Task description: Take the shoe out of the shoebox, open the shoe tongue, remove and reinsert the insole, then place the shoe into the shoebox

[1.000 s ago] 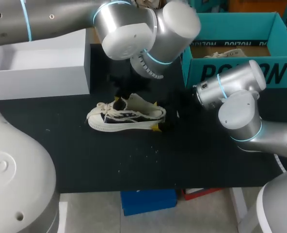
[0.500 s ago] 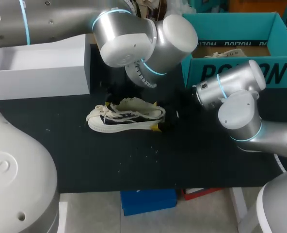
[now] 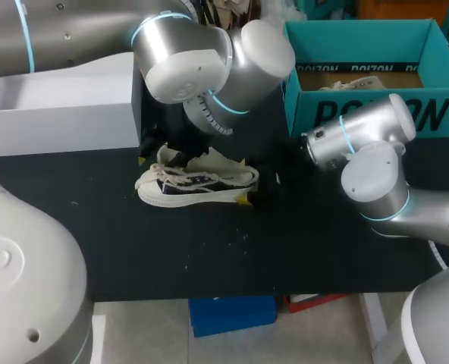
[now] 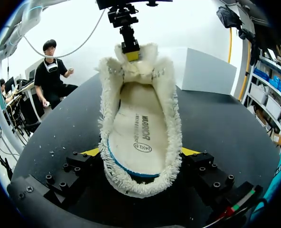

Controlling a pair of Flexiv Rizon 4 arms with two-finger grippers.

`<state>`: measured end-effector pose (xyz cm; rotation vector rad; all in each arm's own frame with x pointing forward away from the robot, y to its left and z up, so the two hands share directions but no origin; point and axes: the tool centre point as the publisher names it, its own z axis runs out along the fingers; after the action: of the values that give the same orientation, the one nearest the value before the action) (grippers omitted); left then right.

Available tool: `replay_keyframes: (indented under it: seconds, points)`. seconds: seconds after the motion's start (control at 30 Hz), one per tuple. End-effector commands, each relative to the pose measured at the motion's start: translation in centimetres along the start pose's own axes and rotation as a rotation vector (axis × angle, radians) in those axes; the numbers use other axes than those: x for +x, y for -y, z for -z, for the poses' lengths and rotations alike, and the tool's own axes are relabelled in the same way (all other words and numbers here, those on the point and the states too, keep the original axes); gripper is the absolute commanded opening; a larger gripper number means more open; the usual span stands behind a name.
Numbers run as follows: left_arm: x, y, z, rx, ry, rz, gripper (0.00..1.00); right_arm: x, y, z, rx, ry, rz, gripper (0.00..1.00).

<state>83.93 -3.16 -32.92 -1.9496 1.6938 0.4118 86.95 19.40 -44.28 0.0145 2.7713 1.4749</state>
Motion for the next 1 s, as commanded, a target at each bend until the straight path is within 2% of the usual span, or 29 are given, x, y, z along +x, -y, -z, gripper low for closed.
replay_keyframes:
  seconds: [0.03,1.0]
  points:
    - [-0.6,-0.2,-0.6,-0.001,-0.009,0.01,1.0,-0.1,0.1,-0.2,0.002,0.0,-0.002,0.0]
    - [-2.8,-1.1,-5.3,-0.084,0.009,0.081,1.0,-0.1,0.1,-0.2,0.002,0.0,-0.002,0.0]
